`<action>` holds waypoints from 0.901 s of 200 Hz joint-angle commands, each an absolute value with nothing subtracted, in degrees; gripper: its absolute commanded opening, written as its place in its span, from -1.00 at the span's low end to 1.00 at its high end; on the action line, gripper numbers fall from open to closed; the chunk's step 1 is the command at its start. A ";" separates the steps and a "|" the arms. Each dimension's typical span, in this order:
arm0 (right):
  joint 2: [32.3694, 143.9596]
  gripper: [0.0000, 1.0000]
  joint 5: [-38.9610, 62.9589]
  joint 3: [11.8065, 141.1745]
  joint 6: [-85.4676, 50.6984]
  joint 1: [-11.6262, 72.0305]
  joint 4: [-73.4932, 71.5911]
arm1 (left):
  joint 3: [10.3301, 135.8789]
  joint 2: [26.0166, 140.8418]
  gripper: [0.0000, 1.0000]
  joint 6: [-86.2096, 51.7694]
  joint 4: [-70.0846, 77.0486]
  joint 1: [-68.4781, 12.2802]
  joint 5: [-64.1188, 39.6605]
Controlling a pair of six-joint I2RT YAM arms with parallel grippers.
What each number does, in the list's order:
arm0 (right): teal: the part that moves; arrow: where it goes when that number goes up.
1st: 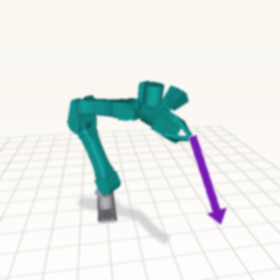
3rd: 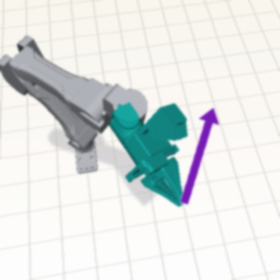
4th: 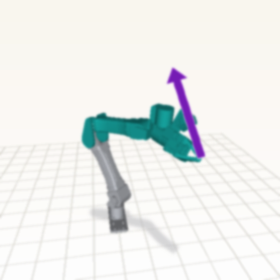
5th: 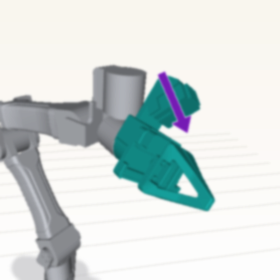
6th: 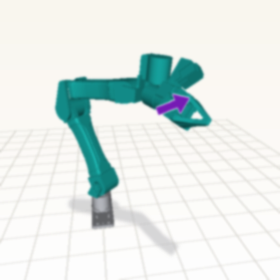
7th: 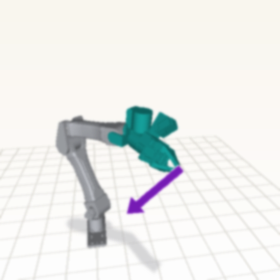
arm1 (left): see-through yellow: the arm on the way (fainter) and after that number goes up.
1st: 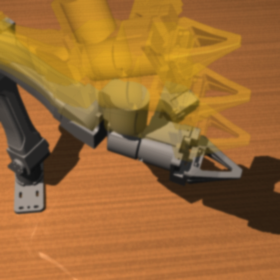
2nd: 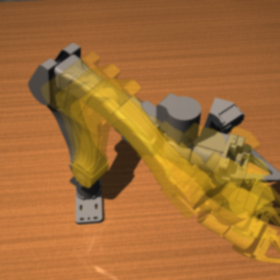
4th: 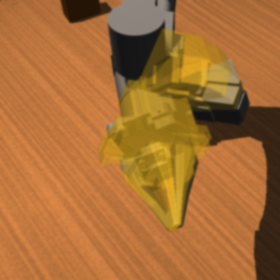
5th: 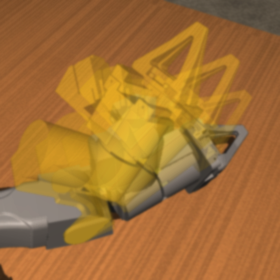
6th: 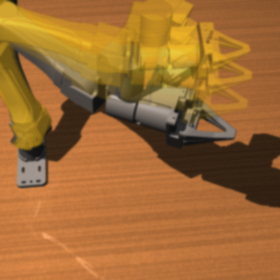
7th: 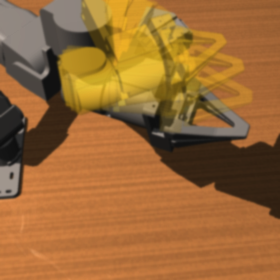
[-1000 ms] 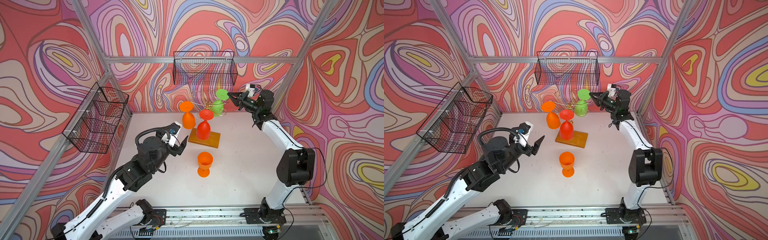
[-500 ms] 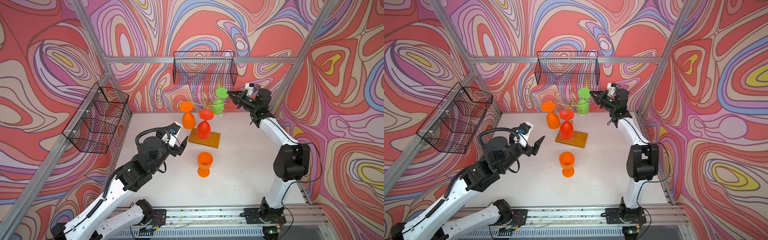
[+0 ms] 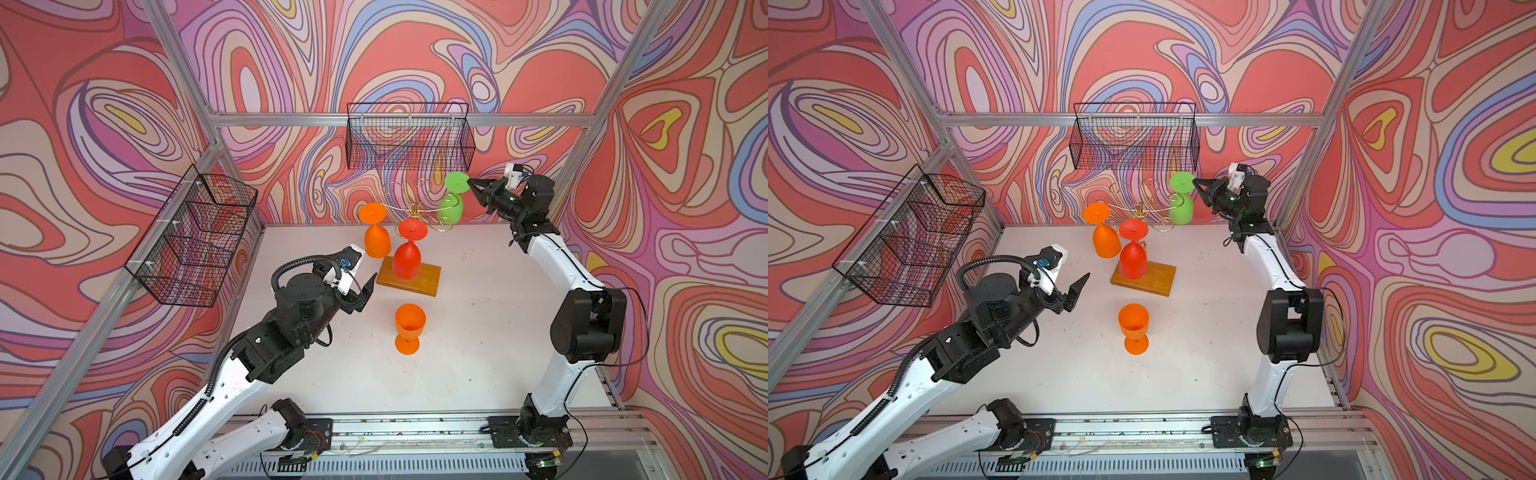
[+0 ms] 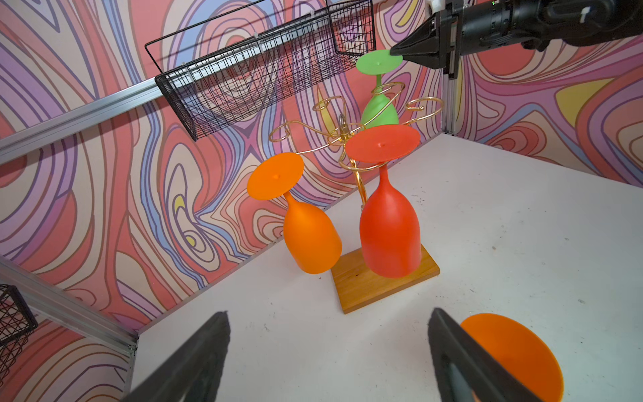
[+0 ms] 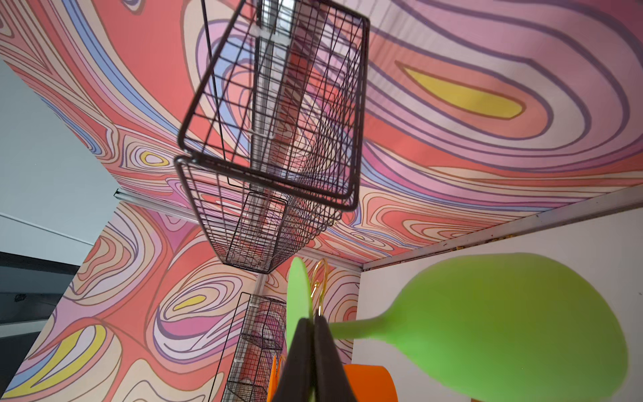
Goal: Take the wine glass off the wine glass rack
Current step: Pick up the wine glass from the wine glass rack.
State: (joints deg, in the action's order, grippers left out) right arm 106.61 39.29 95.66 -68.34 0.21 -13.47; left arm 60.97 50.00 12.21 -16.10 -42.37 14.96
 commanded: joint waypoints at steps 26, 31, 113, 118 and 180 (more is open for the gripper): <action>100.05 -1.00 38.19 94.12 -65.86 -0.63 -13.92 | 60.42 49.75 0.77 12.33 -16.70 -42.10 14.33; 99.37 -1.00 38.12 93.94 -65.68 -0.63 -13.81 | 60.46 49.62 0.77 12.37 -16.70 -42.10 14.32; 89.17 -1.00 37.23 93.30 -61.56 -0.71 -10.67 | 60.02 49.96 0.76 11.25 -15.39 -42.10 11.96; 88.79 -1.00 37.24 93.22 -61.37 -0.76 -10.87 | 60.02 50.06 0.77 11.10 -15.42 -42.10 11.64; 88.06 -1.00 41.17 90.86 -69.15 -0.75 -22.32 | 61.19 53.81 0.77 9.09 -9.07 -42.10 5.97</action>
State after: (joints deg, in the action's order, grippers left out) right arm 88.18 38.44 93.03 -63.72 -0.47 -13.41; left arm 60.95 52.42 10.85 -13.45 -42.37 9.98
